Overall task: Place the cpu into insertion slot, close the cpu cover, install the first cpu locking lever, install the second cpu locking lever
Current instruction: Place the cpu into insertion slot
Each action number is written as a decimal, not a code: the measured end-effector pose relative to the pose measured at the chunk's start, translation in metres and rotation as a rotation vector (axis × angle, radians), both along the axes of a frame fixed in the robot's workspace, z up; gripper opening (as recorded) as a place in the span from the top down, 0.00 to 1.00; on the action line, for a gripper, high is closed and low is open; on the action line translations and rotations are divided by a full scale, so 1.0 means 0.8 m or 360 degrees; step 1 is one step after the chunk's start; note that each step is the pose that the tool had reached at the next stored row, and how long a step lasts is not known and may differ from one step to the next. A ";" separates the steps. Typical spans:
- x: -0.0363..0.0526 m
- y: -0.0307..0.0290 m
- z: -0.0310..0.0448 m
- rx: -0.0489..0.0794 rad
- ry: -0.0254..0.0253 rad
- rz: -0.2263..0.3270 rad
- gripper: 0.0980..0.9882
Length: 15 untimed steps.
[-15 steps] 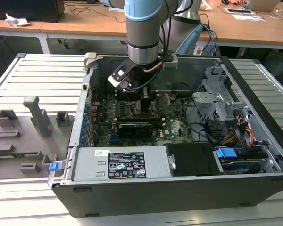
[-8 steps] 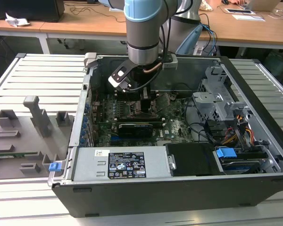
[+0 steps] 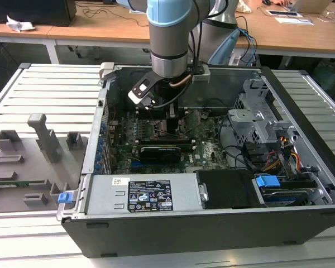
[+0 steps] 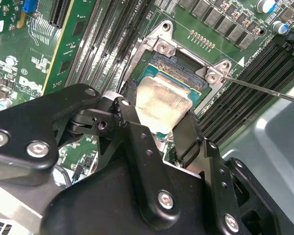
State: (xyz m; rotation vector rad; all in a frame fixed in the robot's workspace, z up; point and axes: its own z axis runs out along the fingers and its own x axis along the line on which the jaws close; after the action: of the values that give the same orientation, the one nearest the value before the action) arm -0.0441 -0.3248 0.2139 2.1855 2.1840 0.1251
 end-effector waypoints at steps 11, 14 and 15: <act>-0.005 0.0017 -0.0062 0.0000 0.00001 -0.0025 0.51; -0.005 0.0022 -0.0109 -0.0001 0.00001 -0.0025 0.51; -0.004 0.0026 -0.0120 -0.0002 0.00002 -0.0025 0.51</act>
State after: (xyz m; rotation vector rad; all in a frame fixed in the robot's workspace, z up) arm -0.0472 -0.3227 0.2043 2.2017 2.1660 0.1232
